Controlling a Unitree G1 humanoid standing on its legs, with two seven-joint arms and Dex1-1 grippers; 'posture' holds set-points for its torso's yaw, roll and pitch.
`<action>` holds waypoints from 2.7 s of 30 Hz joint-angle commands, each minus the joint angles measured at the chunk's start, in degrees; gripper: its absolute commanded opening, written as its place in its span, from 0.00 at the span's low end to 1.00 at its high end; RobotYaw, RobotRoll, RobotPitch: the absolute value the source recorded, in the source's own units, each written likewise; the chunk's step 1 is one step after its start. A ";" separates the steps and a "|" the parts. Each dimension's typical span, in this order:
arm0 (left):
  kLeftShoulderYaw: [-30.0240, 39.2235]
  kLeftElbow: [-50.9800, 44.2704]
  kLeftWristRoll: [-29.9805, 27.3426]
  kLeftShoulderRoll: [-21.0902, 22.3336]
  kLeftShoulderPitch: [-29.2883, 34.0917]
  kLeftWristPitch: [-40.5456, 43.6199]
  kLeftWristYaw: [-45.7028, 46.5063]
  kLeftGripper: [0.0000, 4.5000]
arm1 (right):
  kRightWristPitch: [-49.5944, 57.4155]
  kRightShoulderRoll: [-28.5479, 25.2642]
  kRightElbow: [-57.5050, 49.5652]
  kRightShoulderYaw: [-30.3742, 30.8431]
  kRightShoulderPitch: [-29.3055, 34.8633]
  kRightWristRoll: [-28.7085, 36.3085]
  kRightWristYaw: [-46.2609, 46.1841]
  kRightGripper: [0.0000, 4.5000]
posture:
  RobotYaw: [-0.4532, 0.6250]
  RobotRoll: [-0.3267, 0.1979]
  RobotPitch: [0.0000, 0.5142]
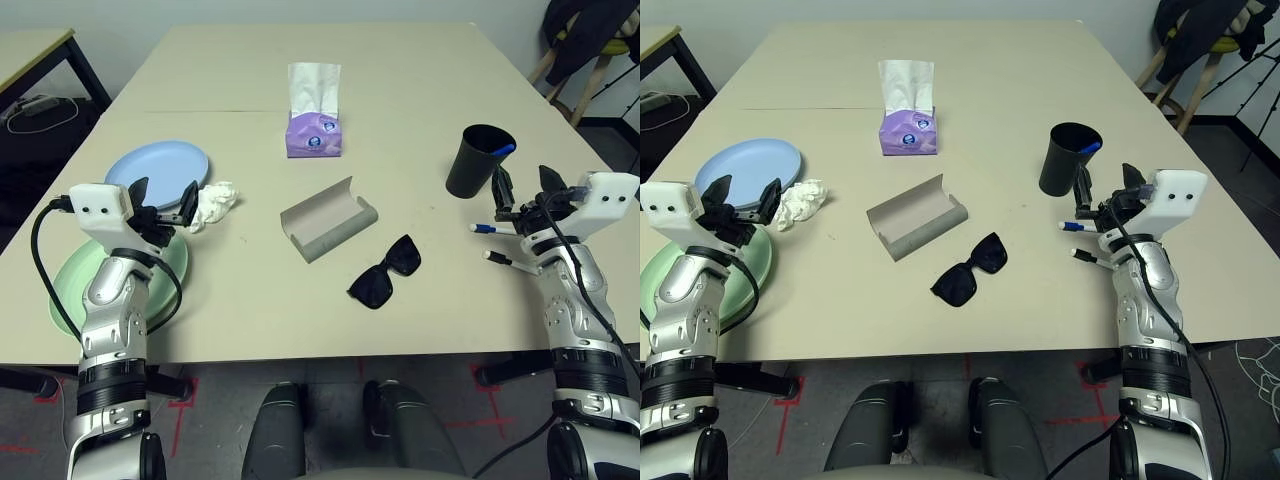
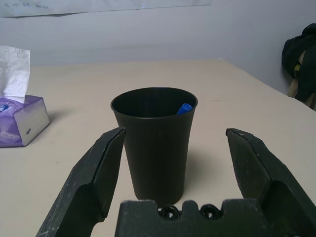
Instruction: Organize and tidy the items on the table.
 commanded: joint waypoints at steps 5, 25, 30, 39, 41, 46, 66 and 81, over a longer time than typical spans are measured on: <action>0.69 -1.96 -1.41 0.10 1.24 2.34 0.76 1.00 | -0.03 -0.03 0.60 0.28 0.11 -0.45 0.06 0.99 | 0.50 0.62 0.17; 0.79 -3.30 -1.67 0.55 2.23 4.87 1.14 1.00 | 2.33 -4.71 0.17 4.46 -1.59 5.26 20.59 0.99 | 0.52 0.62 0.19; 0.90 -5.03 -1.71 1.05 3.23 5.37 0.90 1.00 | 6.39 -8.63 -2.35 9.66 -2.46 8.43 35.09 0.99 | 0.54 0.62 0.18; 2.71 -8.02 -2.72 4.63 5.78 8.51 -0.55 1.00 | 5.16 -12.76 -2.74 18.04 -5.03 7.43 53.40 0.99 | 0.61 0.62 0.19; 3.07 -8.76 -3.30 6.75 6.88 12.27 -1.46 1.00 | 3.68 -13.17 -2.28 19.83 -5.66 6.24 56.31 0.99 | 0.63 0.62 0.20; 5.68 -10.61 -4.99 12.53 9.23 21.48 -2.32 1.00 | -2.14 -13.05 0.97 22.59 -7.14 3.30 61.01 0.99 | 0.66 0.62 0.19; 15.08 -0.94 -10.35 27.17 12.80 47.57 -10.48 1.00 | -4.76 -9.10 4.30 23.18 -8.97 1.91 60.89 0.99 | 0.67 0.62 0.20; 8.48 5.59 -9.36 26.58 6.49 48.15 -13.35 0.53 | -1.61 -9.58 -1.58 23.33 -7.51 2.21 57.68 1.00 | 0.64 0.62 0.21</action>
